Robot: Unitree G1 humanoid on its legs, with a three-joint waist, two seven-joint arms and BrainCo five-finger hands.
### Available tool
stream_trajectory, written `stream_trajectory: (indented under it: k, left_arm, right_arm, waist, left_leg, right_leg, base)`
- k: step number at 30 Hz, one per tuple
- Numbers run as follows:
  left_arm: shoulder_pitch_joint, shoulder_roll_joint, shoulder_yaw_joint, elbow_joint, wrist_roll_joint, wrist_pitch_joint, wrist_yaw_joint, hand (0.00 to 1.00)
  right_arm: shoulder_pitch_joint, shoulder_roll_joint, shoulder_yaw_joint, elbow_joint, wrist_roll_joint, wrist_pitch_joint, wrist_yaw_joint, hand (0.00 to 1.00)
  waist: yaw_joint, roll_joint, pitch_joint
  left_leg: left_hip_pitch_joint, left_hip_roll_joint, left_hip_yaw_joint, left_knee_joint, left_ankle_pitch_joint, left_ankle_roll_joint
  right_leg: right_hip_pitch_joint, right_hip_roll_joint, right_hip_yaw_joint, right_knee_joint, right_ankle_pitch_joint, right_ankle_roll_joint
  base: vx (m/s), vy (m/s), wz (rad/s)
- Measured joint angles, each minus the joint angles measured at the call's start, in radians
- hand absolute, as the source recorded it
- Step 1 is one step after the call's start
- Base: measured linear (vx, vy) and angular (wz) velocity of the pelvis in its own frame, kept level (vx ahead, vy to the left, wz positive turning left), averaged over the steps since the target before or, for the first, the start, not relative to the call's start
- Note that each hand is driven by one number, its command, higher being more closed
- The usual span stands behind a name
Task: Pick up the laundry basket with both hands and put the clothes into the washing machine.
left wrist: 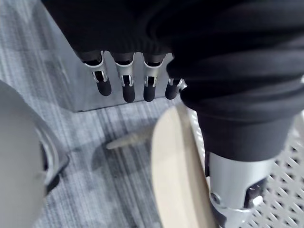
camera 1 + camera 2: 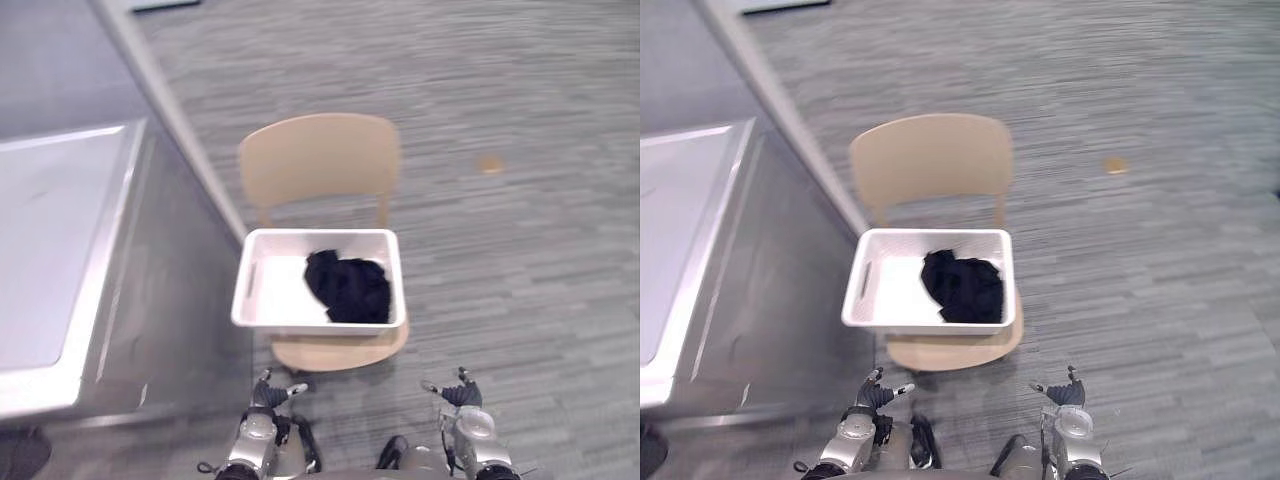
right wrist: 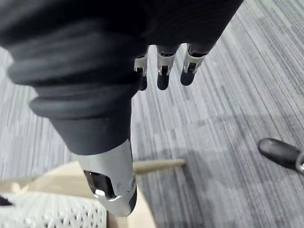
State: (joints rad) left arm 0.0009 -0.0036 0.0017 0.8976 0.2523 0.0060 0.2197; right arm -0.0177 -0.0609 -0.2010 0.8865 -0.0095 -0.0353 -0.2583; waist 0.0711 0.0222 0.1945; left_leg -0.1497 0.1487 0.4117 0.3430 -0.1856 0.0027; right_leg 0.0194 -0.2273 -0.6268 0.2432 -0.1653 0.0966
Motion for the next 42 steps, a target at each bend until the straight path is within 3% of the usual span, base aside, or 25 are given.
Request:
stream_trajectory:
  k: [4,6,7,8,9,10,11,13,14,15,16,19,24,28,30,33,36,38,42]
  left_arm:
    - [0.018,0.049,0.005,0.016,0.003,0.005,0.001,0.0]
    - [0.021,0.057,0.008,0.027,0.003,0.006,0.002,0.0]
    - [0.021,0.06,0.004,0.028,0.003,0.006,0.002,0.0]
    - [0.023,0.068,0.001,0.028,0.004,0.006,0.003,0.0]
    - [0.032,0.084,0.001,0.025,0.005,0.007,0.003,0.0]
    - [0.037,0.088,0.002,0.024,0.005,0.006,0.004,0.0]
    - [0.042,0.095,0.006,0.023,0.005,0.006,0.005,0.0]
    - [0.051,0.11,0.006,0.018,0.005,0.006,0.007,0.0]
    - [0.058,0.124,0.005,0.015,0.005,0.004,0.009,0.0]
    - [0.061,0.134,0.005,0.016,0.007,0.003,0.009,0.0]
    - [0.059,0.131,0.007,0.02,0.017,0.002,0.014,0.0]
    - [0.073,0.116,0.005,0.016,0.037,-0.015,0.022,0.0]
    - [0.073,0.117,0.001,0.015,0.037,-0.026,0.021,0.0]
    - [0.055,0.116,-0.024,0.007,0.032,-0.041,0.022,0.0]
    - [0.027,0.114,-0.04,-0.013,0.023,-0.056,0.024,0.0]
    - [0.015,0.116,-0.04,-0.024,0.005,-0.059,0.033,0.0]
    - [0.01,0.118,-0.04,-0.025,-0.007,-0.059,0.044,0.0]
    - [-0.019,0.118,-0.04,-0.026,-0.039,-0.06,0.047,0.0]
    - [-0.056,0.114,-0.04,-0.028,-0.071,-0.068,0.065,0.0]
  right_arm:
    - [-0.007,0.0,-0.041,0.02,-0.002,0.0,-0.002,0.0]
    - [-0.029,-0.022,-0.037,-0.002,-0.007,0.004,-0.01,0.0]
    - [-0.023,-0.027,-0.037,-0.022,-0.011,0.004,-0.014,0.0]
    - [-0.009,-0.034,-0.037,-0.077,-0.02,0.006,-0.028,0.0]
    - [0.005,-0.034,-0.032,-0.147,-0.041,0.006,-0.033,0.0]
    - [0.015,-0.035,-0.03,-0.193,-0.057,0.005,-0.035,0.0]
    - [0.034,-0.047,-0.021,-0.287,-0.09,0.001,-0.044,0.0]
    - [0.062,-0.087,-0.005,-0.406,-0.133,-0.011,-0.047,0.0]
    - [0.07,-0.106,0.006,-0.473,-0.164,-0.017,-0.051,0.0]
    - [0.075,-0.111,0.011,-0.507,-0.181,-0.023,-0.051,0.0]
    - [0.073,-0.145,0.02,-0.558,-0.225,-0.033,-0.046,0.0]
    - [0.061,-0.234,0.102,-0.627,-0.319,-0.046,-0.014,0.0]
    - [0.02,-0.305,0.234,-0.602,-0.347,-0.069,0.032,0.0]
    - [-0.158,-0.367,0.38,-0.407,-0.361,-0.075,0.048,0.0]
    - [-0.286,-0.397,0.429,-0.267,-0.369,-0.073,0.052,0.0]
    - [-0.44,-0.413,0.455,-0.107,-0.388,-0.066,0.056,0.0]
    - [-0.54,-0.439,0.469,-0.019,-0.394,-0.062,0.053,0.0]
    - [-0.636,-0.481,0.472,0.067,-0.394,-0.033,0.039,0.0]
    - [-0.729,-0.501,0.475,0.159,-0.393,0.003,0.014,0.0]
  waist:
    - [0.0,-0.021,-0.009]
    - [-0.006,-0.028,-0.006]
    - [-0.009,-0.032,-0.004]
    - [-0.021,-0.037,-0.001]
    - [-0.042,-0.041,0.0]
    - [-0.055,-0.041,0.001]
    - [-0.059,-0.059,-0.006]
    - [-0.058,-0.057,-0.005]
    - [-0.058,-0.085,-0.022]
    - [-0.058,-0.093,-0.025]
    - [-0.06,-0.078,-0.023]
    - [-0.057,-0.033,-0.031]
    - [-0.054,-0.03,-0.029]
    - [-0.044,-0.011,0.002]
    - [-0.009,0.021,0.066]
    - [0.02,0.061,0.141]
    - [0.037,0.071,0.195]
    - [0.058,0.082,0.242]
    - [0.073,0.092,0.251]
  left_leg:
    - [0.054,-0.08,-0.043,-0.112,0.054,0.016]
    - [0.097,-0.116,-0.053,-0.188,0.075,0.026]
    - [0.11,-0.127,-0.063,-0.203,0.074,0.026]
    - [0.133,-0.138,-0.097,-0.223,0.074,0.027]
    - [0.14,-0.134,-0.128,-0.226,0.075,0.029]
    - [0.14,-0.133,-0.141,-0.228,0.075,0.029]
    - [0.144,-0.132,-0.157,-0.235,0.081,0.027]
    - [0.145,-0.134,-0.178,-0.234,0.09,0.021]
    - [0.133,-0.142,-0.191,-0.218,0.091,0.016]
    - [0.123,-0.154,-0.2,-0.211,0.091,0.014]
    - [0.115,-0.141,-0.224,-0.201,0.094,0.0]
    - [0.106,-0.098,-0.263,-0.23,0.107,-0.029]
    - [0.098,-0.083,-0.33,-0.259,0.126,-0.055]
    - [0.024,-0.1,-0.388,-0.256,0.16,-0.053]
    - [-0.031,-0.11,-0.432,-0.256,0.196,-0.057]
    - [-0.103,-0.116,-0.491,-0.26,0.235,-0.06]
    - [-0.146,-0.117,-0.514,-0.28,0.268,-0.063]
    - [-0.179,-0.12,-0.527,-0.319,0.308,-0.072]
    - [-0.239,-0.13,-0.54,-0.355,0.344,-0.073]
  right_leg:
    - [0.033,-0.042,-0.003,0.008,0.01,0.006]
    - [-0.042,-0.121,0.041,0.216,0.01,0.004]
    - [-0.065,-0.141,0.076,0.282,0.015,-0.013]
    - [-0.125,-0.152,0.184,0.407,0.042,-0.08]
    - [-0.169,-0.108,0.317,0.435,-0.007,-0.058]
    - [-0.183,-0.078,0.381,0.423,-0.029,-0.042]
    - [-0.202,-0.029,0.489,0.375,-0.052,-0.022]
    - [-0.199,0.028,0.583,0.233,-0.055,-0.003]
    - [-0.19,0.04,0.6,0.133,-0.011,-0.002]
    - [-0.192,0.037,0.598,0.089,0.036,-0.003]
    - [-0.177,0.047,0.577,0.069,0.042,0.007]
    - [-0.144,0.092,0.532,-0.004,0.063,-0.009]
    - [-0.113,0.108,0.459,-0.04,0.068,-0.018]
    - [-0.14,0.099,0.397,-0.059,0.082,-0.024]
    - [-0.17,0.086,0.351,-0.057,0.096,-0.031]
    - [-0.22,0.077,0.296,-0.038,0.101,-0.038]
    - [-0.273,0.07,0.273,-0.004,0.1,-0.04]
    - [-0.335,0.058,0.267,0.037,0.095,-0.048]
    - [-0.443,0.034,0.268,0.11,0.082,-0.06]
  base:
    - [0.03,0.09,0.56]
    - [-0.04,0.08,0.17]
    - [-0.05,0.095,0.32]
    - [-0.03,0.083,0.6]
    - [-0.02,0.061,0.67]
    - [0.04,-0.006,0.71]
    - [0.04,-0.029,0.48]
    - [0.08,-0.076,0.52]
    - [0.1,-0.103,0.49]
    - [0.12,-0.145,0.51]
    - [0.12,-0.144,0.31]
    - [0.11,-0.14,0.25]
    - [0.06,-0.105,0.36]
    - [-0.05,-0.014,0.51]
    - [-0.12,0.008,0.66]
    - [-0.15,-0.005,0.57]
    - [-0.14,-0.011,0.28]
    - [-0.15,-0.018,0.17]
    - [-0.14,-0.026,0.06]
